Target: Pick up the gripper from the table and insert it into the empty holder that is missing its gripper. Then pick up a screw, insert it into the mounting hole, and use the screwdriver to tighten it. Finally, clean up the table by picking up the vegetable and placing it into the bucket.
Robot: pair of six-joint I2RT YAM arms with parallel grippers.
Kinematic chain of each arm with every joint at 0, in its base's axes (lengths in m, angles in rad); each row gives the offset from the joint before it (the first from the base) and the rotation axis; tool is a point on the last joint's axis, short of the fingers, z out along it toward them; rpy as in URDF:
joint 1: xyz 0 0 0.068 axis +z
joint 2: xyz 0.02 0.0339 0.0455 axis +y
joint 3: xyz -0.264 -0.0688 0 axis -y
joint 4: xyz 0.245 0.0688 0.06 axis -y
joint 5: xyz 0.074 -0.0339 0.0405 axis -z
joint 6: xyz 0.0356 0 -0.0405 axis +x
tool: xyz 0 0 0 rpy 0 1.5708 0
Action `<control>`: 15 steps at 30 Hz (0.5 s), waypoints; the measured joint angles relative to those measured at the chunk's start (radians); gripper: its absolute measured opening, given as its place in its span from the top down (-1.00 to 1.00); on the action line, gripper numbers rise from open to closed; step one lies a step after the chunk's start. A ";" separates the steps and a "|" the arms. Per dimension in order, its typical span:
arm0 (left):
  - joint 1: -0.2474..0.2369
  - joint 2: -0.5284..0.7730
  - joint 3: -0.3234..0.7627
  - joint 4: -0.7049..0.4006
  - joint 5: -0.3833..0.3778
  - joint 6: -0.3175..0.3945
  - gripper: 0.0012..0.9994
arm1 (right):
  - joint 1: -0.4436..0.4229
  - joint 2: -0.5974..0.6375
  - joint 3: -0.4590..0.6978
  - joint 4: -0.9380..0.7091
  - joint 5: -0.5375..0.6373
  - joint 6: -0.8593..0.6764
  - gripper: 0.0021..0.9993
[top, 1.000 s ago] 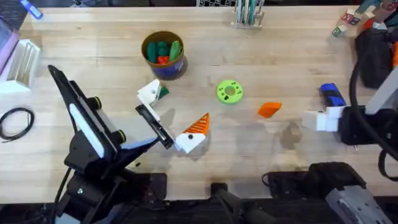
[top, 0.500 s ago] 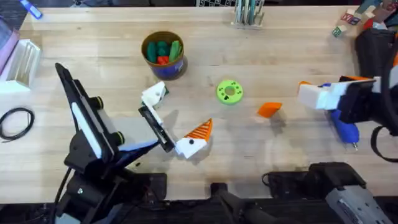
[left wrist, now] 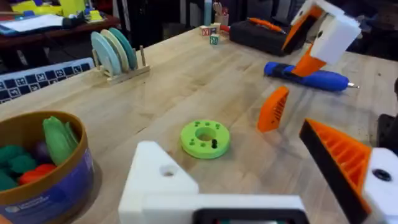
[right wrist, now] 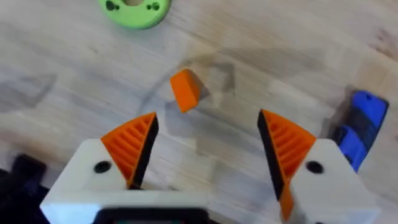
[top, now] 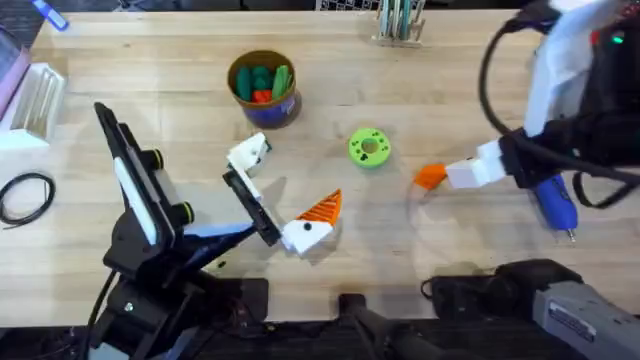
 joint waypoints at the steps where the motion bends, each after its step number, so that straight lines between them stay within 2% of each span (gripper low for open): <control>1: 0.000 0.000 0.000 0.000 0.000 -0.009 -0.98 | 0.014 0.029 0.011 0.000 0.004 -0.025 -0.94; 9: 0.000 0.000 0.000 0.000 0.000 -0.063 -0.97 | 0.126 0.206 0.027 0.001 0.024 -0.153 -0.94; 15: 0.000 0.000 0.000 0.000 0.000 -0.072 -0.97 | 0.142 0.296 0.027 0.003 0.030 -0.226 -0.94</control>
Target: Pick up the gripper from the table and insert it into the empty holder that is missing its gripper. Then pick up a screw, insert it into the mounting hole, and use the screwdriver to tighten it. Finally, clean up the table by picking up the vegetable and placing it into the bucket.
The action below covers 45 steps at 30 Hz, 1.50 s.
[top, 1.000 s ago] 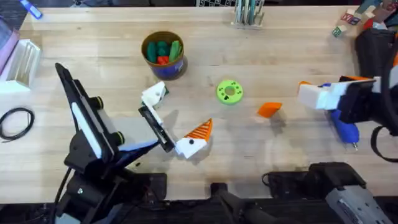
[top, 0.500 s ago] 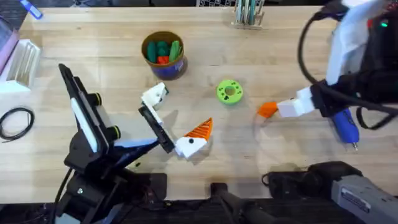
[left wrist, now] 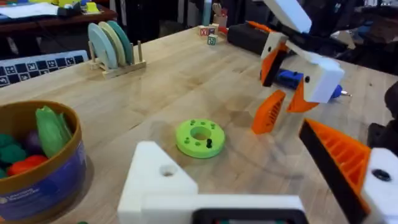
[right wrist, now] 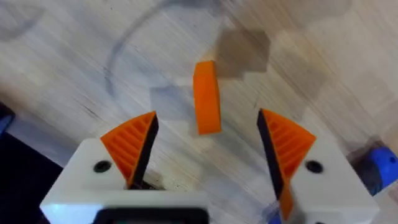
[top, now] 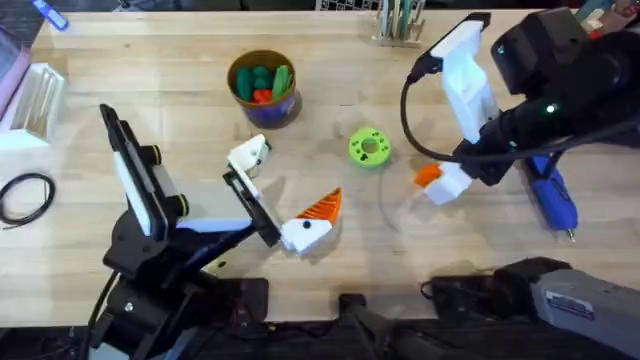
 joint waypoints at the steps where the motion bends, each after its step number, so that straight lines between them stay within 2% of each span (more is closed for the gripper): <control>1: 0.000 0.000 0.000 0.000 0.000 0.000 -0.97 | 0.000 0.007 0.000 0.000 0.001 -0.005 -0.94; 12: 0.000 0.000 0.000 0.000 0.000 0.000 -0.98 | 0.001 0.043 0.000 0.060 0.058 -0.020 -0.77; 21: 0.000 0.000 0.000 0.000 0.000 0.000 -0.97 | 0.002 0.062 -0.001 0.049 0.028 -0.020 -0.60; 27: 0.000 0.000 0.000 0.000 0.000 0.000 -0.97 | 0.002 0.075 -0.004 0.049 0.020 -0.020 -0.58; 31: 0.000 0.000 0.000 0.000 0.000 0.000 -0.97 | 0.002 0.075 -0.023 0.053 0.019 -0.022 -0.30; 32: 0.000 0.000 0.000 0.000 0.000 0.000 -0.98 | 0.002 0.075 -0.028 0.056 0.019 -0.022 -0.17; 35: 0.000 0.000 0.000 0.000 0.000 0.000 -0.97 | 0.002 0.075 -0.036 0.066 0.018 -0.023 0.41; 39: 0.000 0.000 0.000 0.000 0.000 0.000 -0.97 | 0.002 0.073 -0.036 0.081 0.015 -0.024 0.90; 40: 0.000 0.000 0.000 0.000 0.000 0.000 -0.97 | 0.002 0.070 -0.036 0.080 0.015 -0.024 0.97; 45: 0.000 0.000 0.000 0.000 0.000 0.000 -0.97 | 0.002 -0.002 -0.036 0.053 0.015 -0.024 0.97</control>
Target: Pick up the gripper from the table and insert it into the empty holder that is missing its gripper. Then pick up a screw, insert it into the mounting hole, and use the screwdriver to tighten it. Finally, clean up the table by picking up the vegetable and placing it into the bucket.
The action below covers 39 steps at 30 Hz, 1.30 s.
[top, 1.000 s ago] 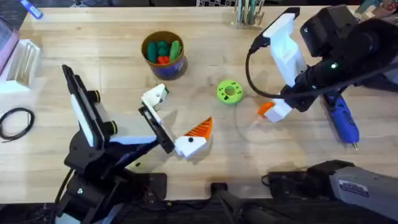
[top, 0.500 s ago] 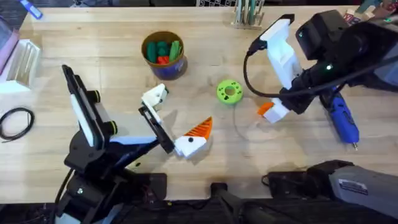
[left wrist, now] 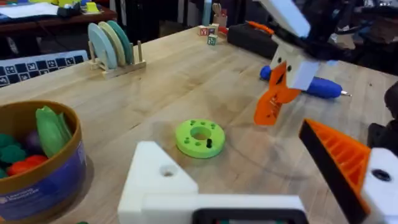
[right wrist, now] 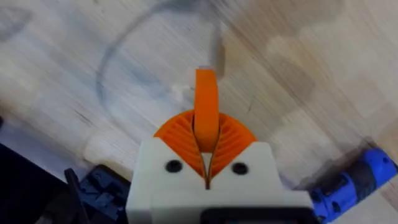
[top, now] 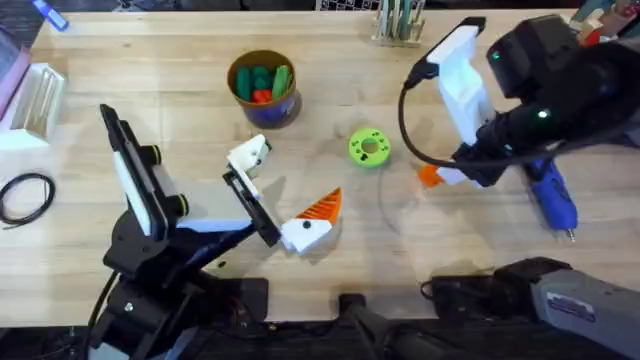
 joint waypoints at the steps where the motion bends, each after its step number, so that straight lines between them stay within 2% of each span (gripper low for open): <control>1: 0.000 0.000 0.000 0.000 0.000 0.000 -0.97 | 0.000 -0.025 0.000 -0.010 0.000 0.001 0.98; 7: 0.000 0.000 0.000 0.000 0.000 0.000 -0.97 | 0.000 -0.205 0.018 -0.005 -0.043 0.108 0.98; 11: 0.000 0.000 0.000 0.000 0.000 0.000 -0.98 | -0.003 -0.298 0.020 0.152 -0.236 0.233 0.98; 14: 0.000 0.000 0.000 0.000 0.000 0.000 -0.98 | -0.003 -0.300 -0.011 0.389 -0.394 0.383 0.98; 17: 0.000 0.000 0.000 0.000 0.000 0.000 -0.97 | -0.003 -0.247 -0.075 0.585 -0.536 0.558 0.98; 19: 0.000 0.000 0.000 0.000 0.000 0.000 -0.97 | -0.005 -0.183 -0.107 0.658 -0.628 0.653 0.98; 28: 0.000 0.000 0.000 0.000 0.000 0.000 -0.98 | 0.001 0.135 -0.126 0.731 -1.063 0.897 0.98; 33: 0.000 0.000 0.000 0.000 0.000 0.000 -0.97 | 0.058 0.256 -0.126 0.841 -1.198 1.011 0.98; 39: 0.000 0.000 0.000 0.000 0.000 0.000 -0.98 | 0.147 0.337 -0.126 1.097 -1.292 1.198 0.98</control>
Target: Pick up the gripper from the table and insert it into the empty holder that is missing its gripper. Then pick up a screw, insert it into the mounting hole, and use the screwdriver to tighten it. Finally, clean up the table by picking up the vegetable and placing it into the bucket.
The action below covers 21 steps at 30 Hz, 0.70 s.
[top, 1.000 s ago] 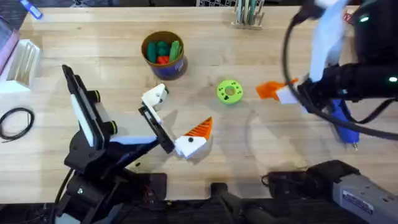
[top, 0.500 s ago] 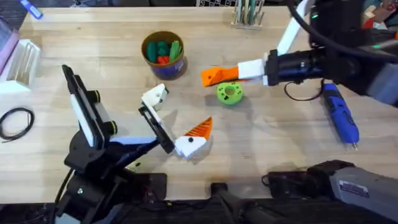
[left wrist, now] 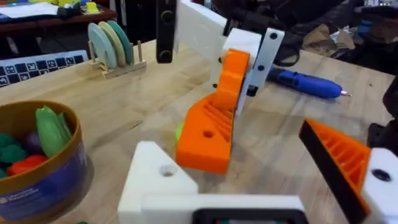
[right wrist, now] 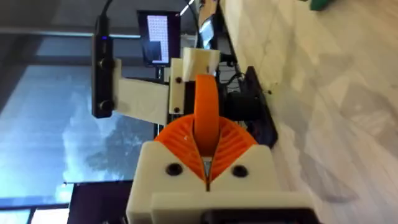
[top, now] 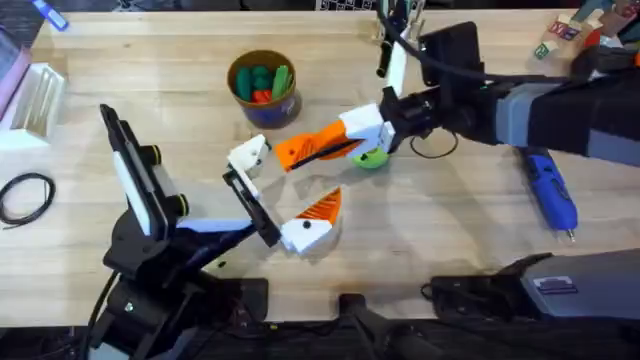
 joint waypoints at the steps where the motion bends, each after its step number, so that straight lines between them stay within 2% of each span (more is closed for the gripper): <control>1: 0.000 0.000 0.000 0.000 0.000 0.000 -0.97 | 0.011 0.005 0.000 0.036 -0.009 0.029 0.98; 4: 0.000 0.000 0.000 0.000 0.000 0.000 -0.98 | 0.039 0.008 0.000 0.112 -0.022 0.098 0.98; 8: 0.000 0.000 0.000 0.000 0.000 0.000 -0.97 | 0.067 0.008 0.000 0.120 -0.016 0.148 0.98; 21: 0.000 0.000 0.000 0.000 -0.002 -0.003 -0.97 | 0.079 0.008 0.000 0.122 0.038 0.188 0.99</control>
